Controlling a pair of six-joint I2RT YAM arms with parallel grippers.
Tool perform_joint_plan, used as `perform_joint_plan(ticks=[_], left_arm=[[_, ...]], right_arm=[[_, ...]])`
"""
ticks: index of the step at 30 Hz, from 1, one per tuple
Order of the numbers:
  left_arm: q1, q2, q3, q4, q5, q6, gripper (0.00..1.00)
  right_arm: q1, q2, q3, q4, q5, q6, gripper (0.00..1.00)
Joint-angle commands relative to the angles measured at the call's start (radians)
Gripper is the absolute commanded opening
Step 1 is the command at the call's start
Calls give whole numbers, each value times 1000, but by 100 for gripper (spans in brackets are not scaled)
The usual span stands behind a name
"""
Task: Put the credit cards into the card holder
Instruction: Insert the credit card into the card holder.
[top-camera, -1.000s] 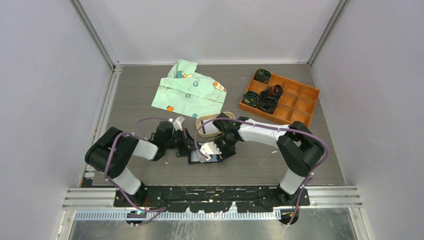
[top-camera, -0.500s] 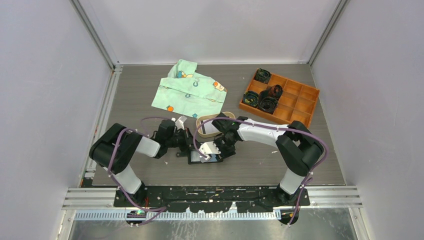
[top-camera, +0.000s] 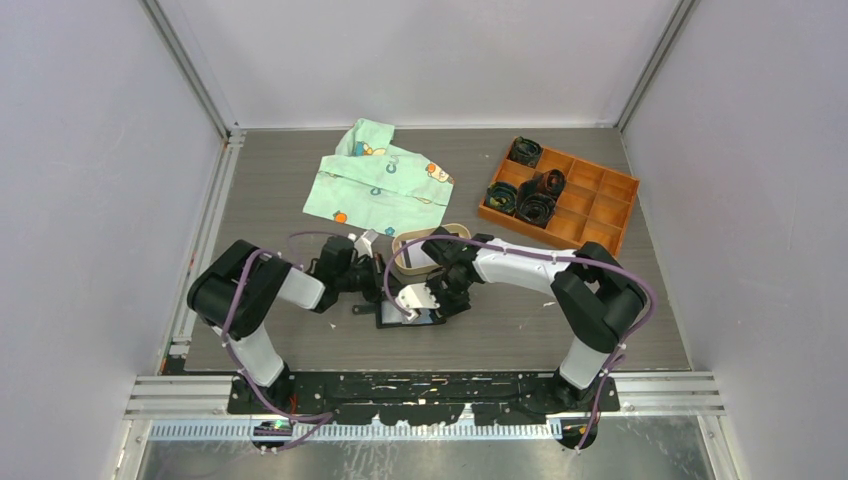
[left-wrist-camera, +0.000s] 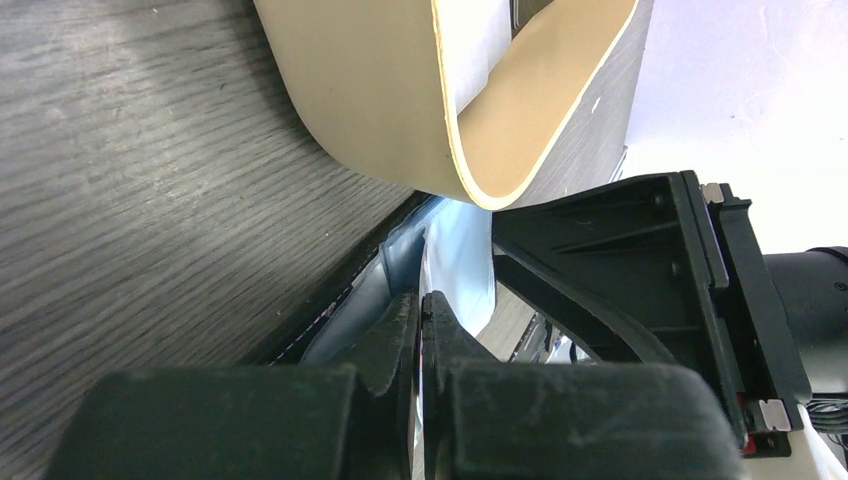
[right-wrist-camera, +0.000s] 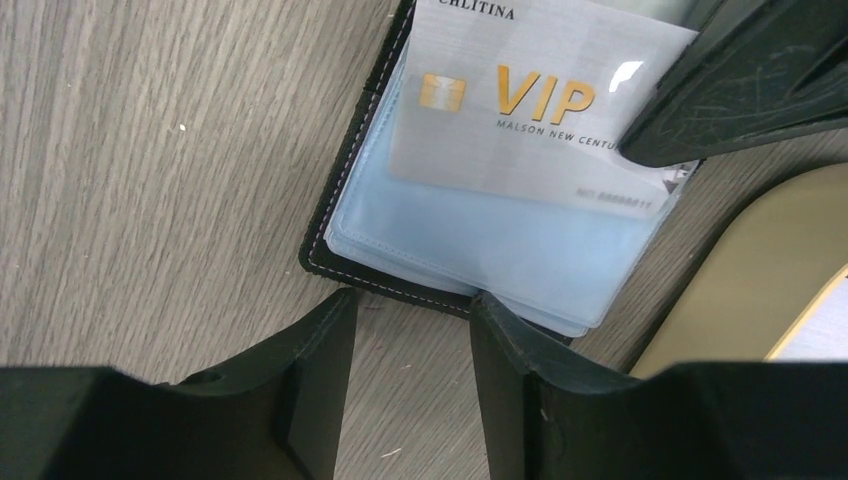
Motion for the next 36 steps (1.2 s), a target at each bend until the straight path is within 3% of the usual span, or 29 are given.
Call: perform_joint_plan(ticks=[1,5,9,11,13,15,17,21,26,36], left_arm=[[-8,28,4,-8,-30,30,2],[-8,26,-1,-10,-32,35,4],[-9,28,-4,-10,-34,37,5],[-8,35,-4,-10,-36,37,5],[-8,45,-3,-3,-33,37,5],[-9,56,-3,7,-31,37,5],[-9,66,-3,16,-30,37,5],[-8,81,1,26,-26,37,5],[-8,97,2,42,-22,33,5],[-9,101,2,51,-15,32,6]], right_arm=[[-1,19,-2,-26,81,12,54],[-29,-38,23,-79,73,1,58],[-46,-116,39,-102,-37,34,55],[-43,-136,53,-95,-161,78,46],[-19,-125,70,-49,-248,178,24],[30,-100,101,-4,-251,272,10],[83,-70,141,46,-209,403,4],[178,7,221,127,-36,614,3],[250,88,280,135,112,628,2],[269,205,306,151,307,598,2]])
